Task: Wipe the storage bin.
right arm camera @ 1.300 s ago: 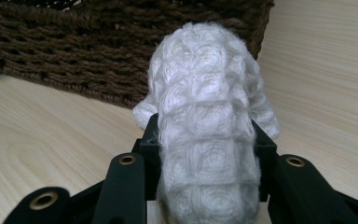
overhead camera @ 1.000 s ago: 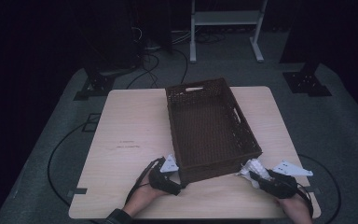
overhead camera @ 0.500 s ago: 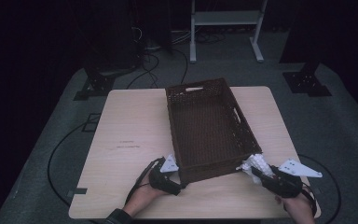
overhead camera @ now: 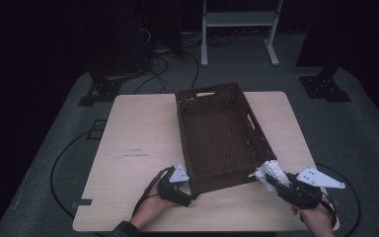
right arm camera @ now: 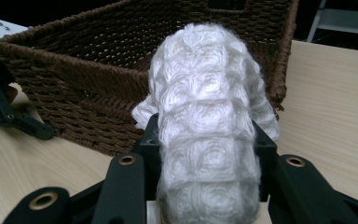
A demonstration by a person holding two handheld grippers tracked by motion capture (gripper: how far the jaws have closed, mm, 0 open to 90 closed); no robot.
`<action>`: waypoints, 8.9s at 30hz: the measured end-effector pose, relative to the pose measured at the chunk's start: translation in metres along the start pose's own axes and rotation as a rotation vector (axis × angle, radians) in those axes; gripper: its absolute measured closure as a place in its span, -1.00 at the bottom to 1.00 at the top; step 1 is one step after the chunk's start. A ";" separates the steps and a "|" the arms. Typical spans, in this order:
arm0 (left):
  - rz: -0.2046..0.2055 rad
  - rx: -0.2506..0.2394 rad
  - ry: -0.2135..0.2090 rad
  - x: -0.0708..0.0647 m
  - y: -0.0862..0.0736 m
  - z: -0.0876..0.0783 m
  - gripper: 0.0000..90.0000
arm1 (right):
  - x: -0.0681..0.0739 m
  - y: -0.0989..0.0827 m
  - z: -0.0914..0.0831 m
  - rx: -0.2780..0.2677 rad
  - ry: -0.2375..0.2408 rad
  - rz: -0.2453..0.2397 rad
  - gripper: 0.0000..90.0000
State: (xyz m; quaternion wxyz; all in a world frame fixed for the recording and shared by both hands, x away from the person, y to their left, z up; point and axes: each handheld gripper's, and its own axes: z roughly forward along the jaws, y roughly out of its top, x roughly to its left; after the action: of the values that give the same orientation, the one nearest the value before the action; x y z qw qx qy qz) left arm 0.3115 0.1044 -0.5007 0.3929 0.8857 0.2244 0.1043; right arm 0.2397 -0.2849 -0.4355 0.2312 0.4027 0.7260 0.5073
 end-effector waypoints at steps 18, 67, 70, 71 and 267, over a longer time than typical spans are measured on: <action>0.001 0.001 0.001 0.000 0.000 0.000 -0.66 | 0.004 -0.016 0.021 0.067 0.044 0.006 0.33; -0.002 -0.003 0.000 -0.001 0.000 0.000 -0.64 | 0.014 -0.005 0.019 0.040 0.071 -0.025 0.34; -0.001 -0.002 -0.001 -0.001 0.000 0.000 -0.64 | 0.017 0.000 0.015 0.015 0.074 -0.034 0.34; -0.001 -0.002 -0.001 -0.001 0.000 0.000 -0.64 | 0.017 0.000 0.015 0.015 0.074 -0.034 0.34; 0.007 0.006 0.005 0.000 0.000 -0.001 -0.63 | 0.102 -0.015 0.118 0.269 0.377 -0.187 0.34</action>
State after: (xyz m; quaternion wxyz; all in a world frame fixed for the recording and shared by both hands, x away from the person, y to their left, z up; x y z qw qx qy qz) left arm 0.3106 0.1054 -0.5002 0.3893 0.8874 0.2226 0.1071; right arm 0.2642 -0.1384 -0.4871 0.0818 0.2594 0.8513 0.4487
